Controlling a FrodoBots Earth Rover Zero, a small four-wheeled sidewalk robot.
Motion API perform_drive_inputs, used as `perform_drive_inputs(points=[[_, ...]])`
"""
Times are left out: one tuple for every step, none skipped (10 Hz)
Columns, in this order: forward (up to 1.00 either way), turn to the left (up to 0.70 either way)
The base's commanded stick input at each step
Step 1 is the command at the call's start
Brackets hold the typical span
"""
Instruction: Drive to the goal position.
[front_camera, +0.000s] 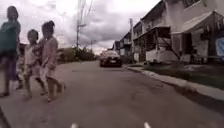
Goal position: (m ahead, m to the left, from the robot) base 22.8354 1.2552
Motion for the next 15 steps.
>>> perform_drive_inputs(points=[[0.7, 0.11], [0.7, 0.05], [0.7, 0.16], [0.7, 0.16], [0.7, 0.12], [0.7, 0.13], [0.7, 0.35], [0.7, 0.08], [0.7, 0.18], [0.7, 0.08], [0.7, 0.01], [0.7, 0.0], [0.7, 0.0], [0.7, 0.07], [0.7, 0.11]])
